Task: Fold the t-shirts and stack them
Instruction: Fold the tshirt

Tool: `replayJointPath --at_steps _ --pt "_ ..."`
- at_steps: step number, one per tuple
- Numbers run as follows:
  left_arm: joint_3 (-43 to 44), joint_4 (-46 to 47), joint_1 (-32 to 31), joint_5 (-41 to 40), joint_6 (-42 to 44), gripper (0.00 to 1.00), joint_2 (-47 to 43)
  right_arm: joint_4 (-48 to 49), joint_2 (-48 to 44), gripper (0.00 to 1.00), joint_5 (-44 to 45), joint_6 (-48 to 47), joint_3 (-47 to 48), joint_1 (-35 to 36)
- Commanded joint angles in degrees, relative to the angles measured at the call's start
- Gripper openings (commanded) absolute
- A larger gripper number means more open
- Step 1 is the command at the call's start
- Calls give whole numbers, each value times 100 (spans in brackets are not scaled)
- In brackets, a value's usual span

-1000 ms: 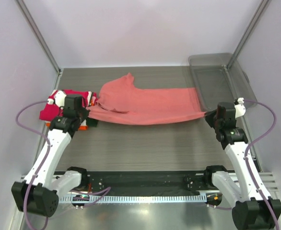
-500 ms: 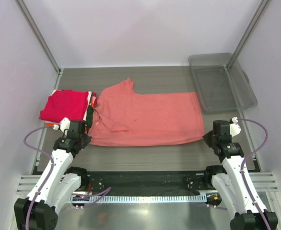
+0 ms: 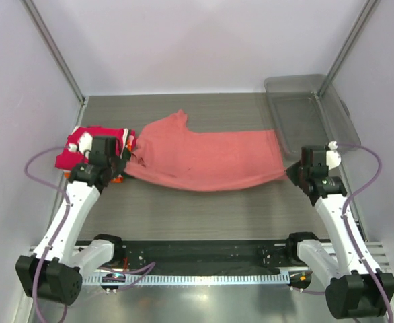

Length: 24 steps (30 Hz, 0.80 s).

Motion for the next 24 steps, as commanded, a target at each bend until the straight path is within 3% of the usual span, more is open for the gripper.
replayJointPath --at_steps 1,4,12,14,19,21,22,23,24 --pt "1330 -298 27 -492 284 0 177 214 -63 1 275 -38 906 9" --pt "1192 -291 18 -615 320 1 -68 178 -369 1 425 85 541 0" --pt "-1503 -168 27 -431 -497 3 -1533 64 -1170 1 302 331 -1122 17" --pt "-1770 -229 27 -457 -831 6 -1781 -233 -1372 2 537 489 -1272 9" --pt "-2096 -396 27 -632 -1236 8 -2450 -595 -2224 18 698 657 -1448 9" --pt "-2088 -431 18 -677 -1280 21 -2538 -630 -2470 35 628 683 -1466 9" --pt "-2096 -388 27 -659 -1254 52 -2564 -657 -2498 41 601 692 -1466 9" --pt "-2088 -344 18 -607 -1114 65 -2565 -666 -2507 50 609 683 -1440 9" --pt "-2053 -309 27 -537 -1026 73 -2573 -666 -2507 52 618 639 -1405 9"
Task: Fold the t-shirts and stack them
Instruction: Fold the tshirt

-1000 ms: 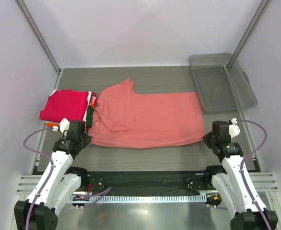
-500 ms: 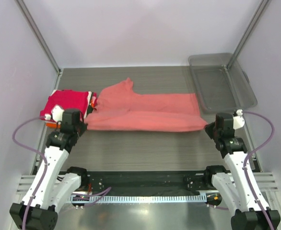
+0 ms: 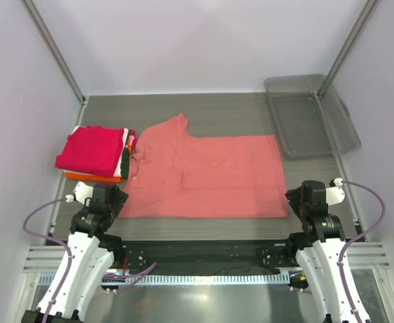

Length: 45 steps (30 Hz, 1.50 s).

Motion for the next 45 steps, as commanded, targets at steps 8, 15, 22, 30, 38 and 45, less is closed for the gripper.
replayJointPath --at_steps 8,15,22,30,38,45 --pt "1306 922 16 502 1531 96 614 987 1205 53 -473 -1360 1131 6" --pt "2406 2625 7 2199 2526 100 2750 1901 2692 52 -1167 -2872 2264 94" --pt "4221 2956 -72 2270 3045 99 5263 2243 4626 48 -1343 -3295 3188 507" --pt "6440 2427 -64 2200 3335 86 7848 2675 5761 44 -861 -3322 3839 1052" --pt "8663 1884 -64 2841 3810 86 10062 3176 5700 47 -922 -3366 3681 1131" --pt "9359 1645 -72 2298 3775 87 10688 3360 5656 46 -1212 -3295 3532 1123"
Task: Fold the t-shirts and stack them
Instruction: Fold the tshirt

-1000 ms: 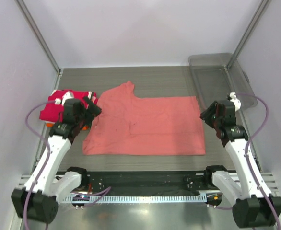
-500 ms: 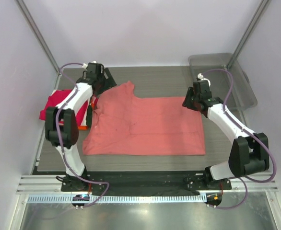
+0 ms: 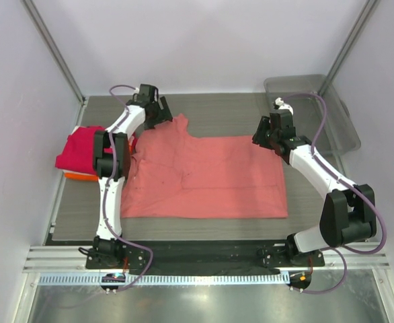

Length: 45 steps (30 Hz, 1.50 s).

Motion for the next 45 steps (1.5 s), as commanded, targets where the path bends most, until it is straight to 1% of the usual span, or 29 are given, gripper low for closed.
replayJointPath --at_steps 1,7,10,11,12,13,14,17,20,21,22,24,25,28,32,34,37,38,41,42,45 --pt "350 -217 -4 -265 168 87 51 380 -245 46 -180 -4 -35 39" --pt "394 -217 -4 -213 283 85 244 432 -149 46 -330 32 -44 30" --pt "385 -217 -4 -124 388 79 315 441 -44 46 -304 23 8 39" --pt "359 -243 -13 -168 432 77 324 441 9 46 -286 23 69 30" --pt "385 -287 -13 -586 432 77 341 415 79 46 -242 14 114 39" --pt "403 -453 -39 -878 398 79 341 380 245 46 -207 14 184 30" --pt "333 -472 -40 -1168 354 85 307 310 369 46 -181 5 341 39" --pt "79 -156 -22 -1232 371 92 149 116 721 46 -119 -4 570 39" --pt "16 28 -31 -1293 493 93 17 116 818 45 -102 -12 589 39" --pt "-132 134 -22 -1328 624 93 -62 107 827 46 -93 -21 589 30" --pt "-212 387 -31 -1346 721 93 -124 107 818 46 -58 -30 597 39" --pt "-335 669 -13 -1259 914 95 -256 116 792 45 -57 -56 606 39" --pt "-335 732 -13 -1076 977 95 -265 116 801 45 -57 -56 606 39" --pt "-230 881 -22 -951 1091 96 -239 107 809 46 -57 -74 624 39" --pt "-142 1057 -22 -977 1197 95 -168 107 845 45 -128 -74 633 30" --pt "-229 1389 -31 -837 1241 95 -247 107 897 45 -172 -74 624 39" --pt "-335 1646 -22 -565 1311 96 -309 107 959 45 -224 -57 633 39" --pt "-275 1638 -31 -521 1355 100 -292 107 959 45 -216 -56 624 39" --pt "-12 1410 -22 -336 1399 100 -143 107 968 45 -242 -56 615 39" --pt "138 1139 -22 -31 1417 100 -38 116 968 45 -251 -39 615 30" --pt "472 830 -31 305 1373 99 262 116 994 45 -303 -39 615 30"
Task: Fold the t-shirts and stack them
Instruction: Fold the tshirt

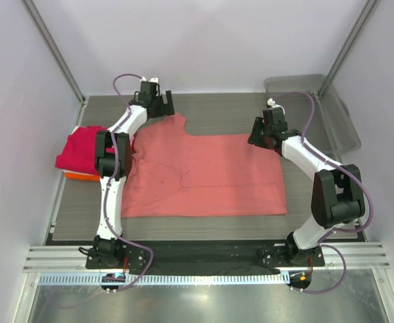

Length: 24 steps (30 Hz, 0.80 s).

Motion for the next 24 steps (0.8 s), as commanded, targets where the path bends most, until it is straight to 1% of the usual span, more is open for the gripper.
replayJointPath --at_steps 1,3,4,5,8,10,12,13,15,16,18,19,20,21,24 --pt "438 -155 30 803 77 98 192 114 21 45 -109 -4 178 39" --pt "543 -189 30 946 42 95 324 140 39 45 -135 -4 169 39" --pt "622 -242 39 1103 42 90 377 140 48 45 -144 5 169 39" --pt "684 -303 39 1148 33 88 421 140 48 45 -144 -4 169 30" --pt "1026 -646 30 1105 50 86 658 149 100 45 -127 14 187 30" --pt "1264 -918 30 1043 33 71 807 140 109 45 -127 23 187 30" --pt "1291 -1033 39 903 15 60 817 140 92 45 -92 14 187 21" --pt "1221 -1033 30 894 -2 51 790 149 83 45 -92 14 178 30" --pt "1115 -902 30 920 -2 47 677 140 83 45 -74 23 187 30" --pt "1011 -858 39 920 -2 38 624 149 83 45 -57 14 204 30" --pt "948 -770 39 929 -11 27 536 132 135 45 39 23 239 30" --pt "922 -744 39 946 -20 13 448 53 223 45 66 23 352 30" --pt "861 -709 39 964 -81 4 404 17 284 45 101 5 406 21" --pt "834 -673 48 973 -116 0 360 -18 355 44 189 5 485 21" --pt "528 -393 39 1131 -187 0 123 -159 636 43 400 22 766 12"
